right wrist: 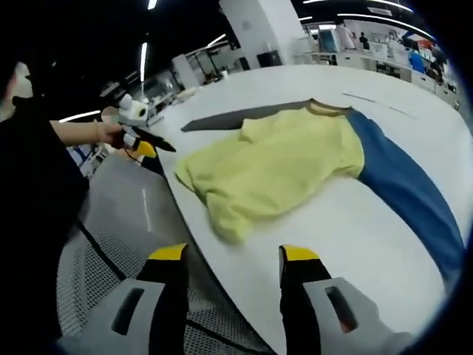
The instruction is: Fold the garment on the visible template until the final outline fits inside the template.
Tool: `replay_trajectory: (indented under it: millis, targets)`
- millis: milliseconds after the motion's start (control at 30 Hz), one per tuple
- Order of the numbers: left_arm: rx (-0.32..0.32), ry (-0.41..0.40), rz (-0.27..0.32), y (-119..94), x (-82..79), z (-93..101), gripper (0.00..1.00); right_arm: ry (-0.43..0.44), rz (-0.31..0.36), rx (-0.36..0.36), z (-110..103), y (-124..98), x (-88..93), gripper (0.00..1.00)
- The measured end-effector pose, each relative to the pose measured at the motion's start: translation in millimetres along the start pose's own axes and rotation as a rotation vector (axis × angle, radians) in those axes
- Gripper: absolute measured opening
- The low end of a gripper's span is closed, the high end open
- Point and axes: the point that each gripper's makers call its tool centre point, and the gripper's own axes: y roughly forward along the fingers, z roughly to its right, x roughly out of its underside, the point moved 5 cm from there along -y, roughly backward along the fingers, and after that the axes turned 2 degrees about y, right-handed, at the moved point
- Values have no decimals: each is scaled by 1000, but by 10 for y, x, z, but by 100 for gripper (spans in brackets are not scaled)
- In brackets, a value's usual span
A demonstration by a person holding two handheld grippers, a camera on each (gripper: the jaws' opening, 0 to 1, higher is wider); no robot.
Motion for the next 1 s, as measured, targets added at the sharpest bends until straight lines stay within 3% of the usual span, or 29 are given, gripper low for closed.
replay_trajectory:
  millis: [333,1000]
  targets:
    - [9,-20,-30,192,51,-213,52,-5,-52,-33,59,267,57,40]
    - [21,-10,-58,290,77,-171,42,-8,-72,-64,19,545,88,27]
